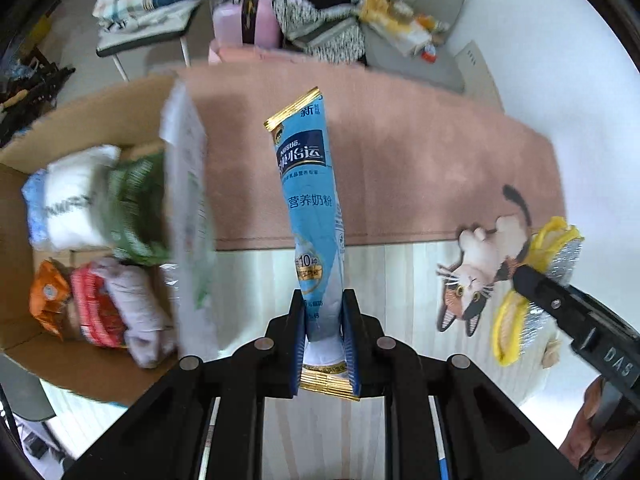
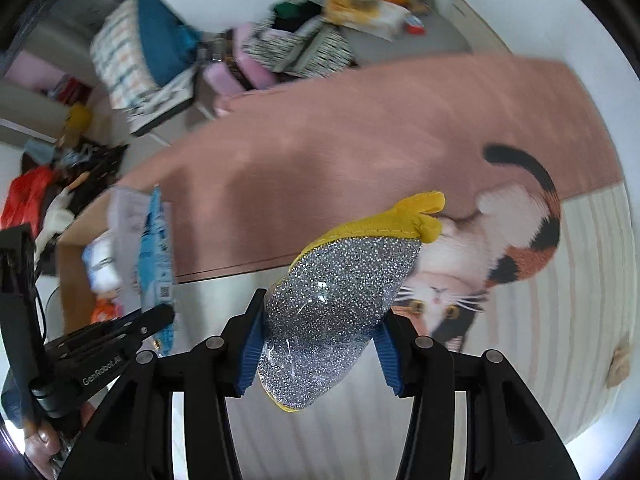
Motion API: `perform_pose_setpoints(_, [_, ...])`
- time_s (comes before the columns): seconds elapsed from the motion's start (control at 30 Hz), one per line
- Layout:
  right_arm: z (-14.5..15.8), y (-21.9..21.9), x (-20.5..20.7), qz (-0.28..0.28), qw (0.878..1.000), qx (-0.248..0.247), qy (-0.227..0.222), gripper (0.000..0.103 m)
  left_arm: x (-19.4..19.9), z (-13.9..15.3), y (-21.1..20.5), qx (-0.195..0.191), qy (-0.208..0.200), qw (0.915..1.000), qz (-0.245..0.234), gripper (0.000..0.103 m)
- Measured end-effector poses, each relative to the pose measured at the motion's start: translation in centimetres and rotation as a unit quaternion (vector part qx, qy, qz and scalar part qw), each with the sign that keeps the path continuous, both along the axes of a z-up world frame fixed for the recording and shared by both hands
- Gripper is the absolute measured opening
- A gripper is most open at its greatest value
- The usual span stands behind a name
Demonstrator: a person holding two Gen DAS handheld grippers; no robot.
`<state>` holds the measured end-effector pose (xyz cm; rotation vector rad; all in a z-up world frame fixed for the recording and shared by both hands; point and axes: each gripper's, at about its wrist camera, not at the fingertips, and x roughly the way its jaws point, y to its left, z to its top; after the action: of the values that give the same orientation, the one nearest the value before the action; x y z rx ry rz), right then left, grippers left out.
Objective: Organize soft objects
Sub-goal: 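Carry the tube and sponge into the box and release them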
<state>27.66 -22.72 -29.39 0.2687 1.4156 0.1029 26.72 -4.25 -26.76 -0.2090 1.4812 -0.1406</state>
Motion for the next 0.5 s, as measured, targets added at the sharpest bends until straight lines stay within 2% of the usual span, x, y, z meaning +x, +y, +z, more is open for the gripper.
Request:
perform_pose_setpoints(0.1, [3.4, 4.0, -0.5, 0.031, 0.999, 0.008, -0.019, 0.052, -0.5, 3.4, 2.8, 0.000, -0.028, 0.9996, 0.006, 0.014])
perform_pose_setpoints(0.27, [6.4, 11.3, -0.9, 0.074, 0.996, 0.017, -0.036, 0.052, -1.2, 7.0, 8.8, 0.010, -0.061, 0.9977, 0.026, 0.014])
perform_pose_setpoints(0.37, [6.7, 16.0, -1.0, 0.096, 0.994, 0.023, -0.037, 0.052, -1.5, 7.6, 12.9, 0.022, -0.070, 0.9965, 0.039, 0.014])
perform_pose_setpoints(0.5, [5.3, 21.1, -0.7, 0.117, 0.993, 0.028, -0.019, 0.052, -1.7, 6.9, 18.4, 0.048, -0.066, 0.9953, 0.054, 0.014])
